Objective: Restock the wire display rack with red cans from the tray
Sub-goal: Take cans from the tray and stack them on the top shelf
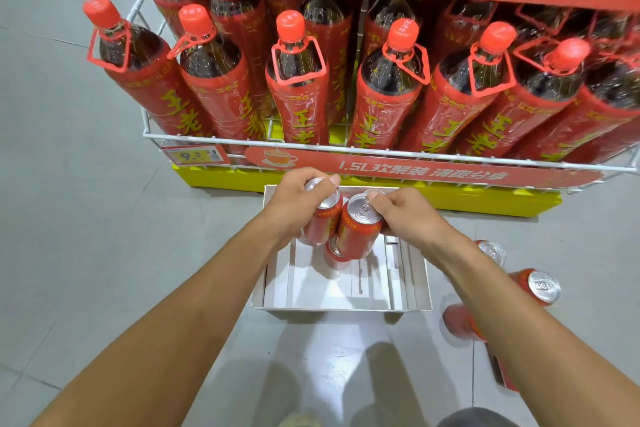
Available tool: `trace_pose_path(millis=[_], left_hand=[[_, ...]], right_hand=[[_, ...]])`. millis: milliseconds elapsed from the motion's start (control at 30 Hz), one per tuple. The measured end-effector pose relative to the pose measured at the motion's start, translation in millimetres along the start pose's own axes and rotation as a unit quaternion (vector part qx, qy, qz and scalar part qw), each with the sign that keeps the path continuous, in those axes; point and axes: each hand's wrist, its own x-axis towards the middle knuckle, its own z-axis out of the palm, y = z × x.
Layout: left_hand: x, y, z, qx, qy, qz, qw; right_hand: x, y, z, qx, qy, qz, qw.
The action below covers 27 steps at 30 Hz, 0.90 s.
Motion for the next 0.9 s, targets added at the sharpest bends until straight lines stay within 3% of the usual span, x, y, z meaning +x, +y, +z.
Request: trace_pose_path(millis=[133, 300, 467, 667, 900], left_hand=[[5.9, -13.4, 7.0, 0.01, 0.045, 0.053, 0.998], [10.5, -22.8, 8.0, 0.021, 0.061, 0.094, 0.993], [16.8, -22.5, 13.8, 0.026, 0.055, 0.135, 0.989], [12.4, -26.1, 18.5, 0.031, 0.061, 0.118, 0.991], [2.1, -5.6, 12.0, 0.037, 0.086, 0.077, 0.993]], right_hand=[[-13.5, 3.5, 19.4, -0.097, 0.102, -0.053, 0.989], [-13.4, 11.0, 27.7, -0.104, 0.157, -0.064, 0.98], [-13.9, 11.7, 29.7, -0.041, 0.148, -0.052, 0.987], [-27.4, 7.2, 26.3, -0.052, 0.029, -0.071, 0.996], [-31.4, -4.2, 15.1, -0.105, 0.048, -0.093, 0.989]])
